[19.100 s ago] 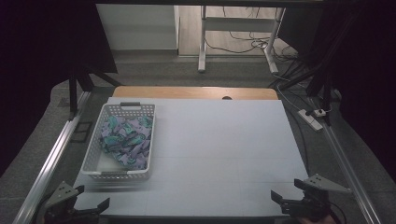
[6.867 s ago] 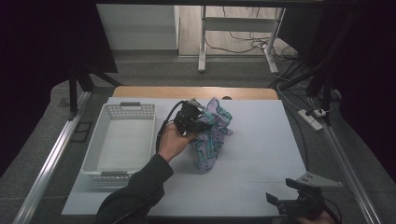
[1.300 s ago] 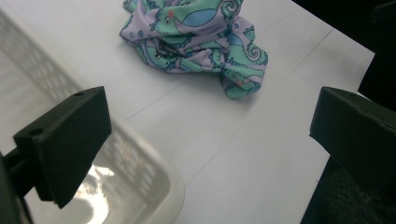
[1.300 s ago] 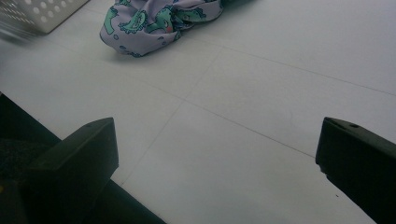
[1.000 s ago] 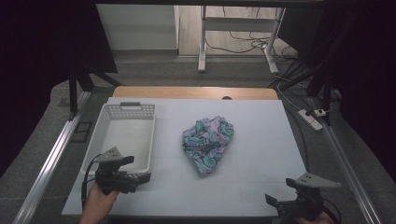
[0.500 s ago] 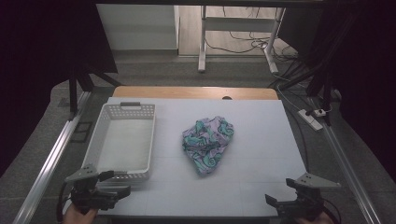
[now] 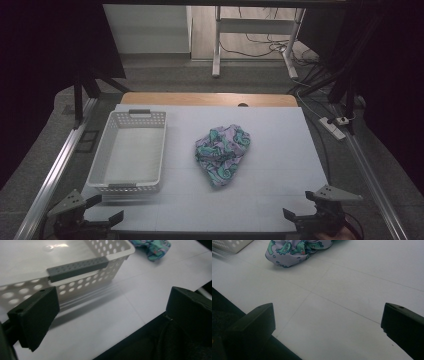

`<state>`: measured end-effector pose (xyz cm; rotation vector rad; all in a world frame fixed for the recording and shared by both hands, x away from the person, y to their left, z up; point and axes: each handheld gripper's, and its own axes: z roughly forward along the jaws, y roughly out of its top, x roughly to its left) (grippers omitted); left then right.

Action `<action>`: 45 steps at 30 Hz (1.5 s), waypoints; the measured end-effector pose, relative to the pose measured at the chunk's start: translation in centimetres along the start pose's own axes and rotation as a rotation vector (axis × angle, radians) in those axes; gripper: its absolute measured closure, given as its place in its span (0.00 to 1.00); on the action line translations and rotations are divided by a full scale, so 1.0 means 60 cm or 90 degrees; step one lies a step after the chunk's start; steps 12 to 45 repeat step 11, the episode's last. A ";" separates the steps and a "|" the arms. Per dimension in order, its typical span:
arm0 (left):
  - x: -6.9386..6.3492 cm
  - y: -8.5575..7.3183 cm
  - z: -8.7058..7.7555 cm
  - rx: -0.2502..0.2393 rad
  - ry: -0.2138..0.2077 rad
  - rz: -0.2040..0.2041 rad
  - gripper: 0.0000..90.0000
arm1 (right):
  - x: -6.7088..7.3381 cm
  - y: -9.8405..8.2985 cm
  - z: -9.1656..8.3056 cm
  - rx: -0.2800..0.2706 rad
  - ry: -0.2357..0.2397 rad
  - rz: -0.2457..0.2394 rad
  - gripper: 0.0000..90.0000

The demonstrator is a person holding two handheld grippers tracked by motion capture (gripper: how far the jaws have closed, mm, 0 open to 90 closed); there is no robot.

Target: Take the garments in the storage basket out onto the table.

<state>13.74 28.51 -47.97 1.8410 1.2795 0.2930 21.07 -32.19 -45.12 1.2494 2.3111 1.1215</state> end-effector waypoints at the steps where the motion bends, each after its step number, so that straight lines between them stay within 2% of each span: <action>1: 0.000 0.000 0.000 0.000 0.000 0.000 0.00 | 0.000 0.000 0.000 0.000 0.000 0.000 0.00; 2: -0.003 -0.004 -0.005 0.010 0.013 0.003 0.00 | 0.000 0.000 0.000 -0.001 0.000 0.001 0.00; 5: -0.005 -0.007 -0.008 0.024 0.025 0.001 0.00 | 0.000 0.000 0.001 0.002 -0.001 0.002 0.00; 10: -0.001 -0.007 -0.009 0.021 0.015 -0.009 0.00 | 0.000 0.001 0.002 0.006 -0.004 0.000 0.00; 45: -0.001 -0.007 -0.009 0.021 0.015 -0.009 0.00 | 0.000 0.001 0.002 0.006 -0.004 0.000 0.00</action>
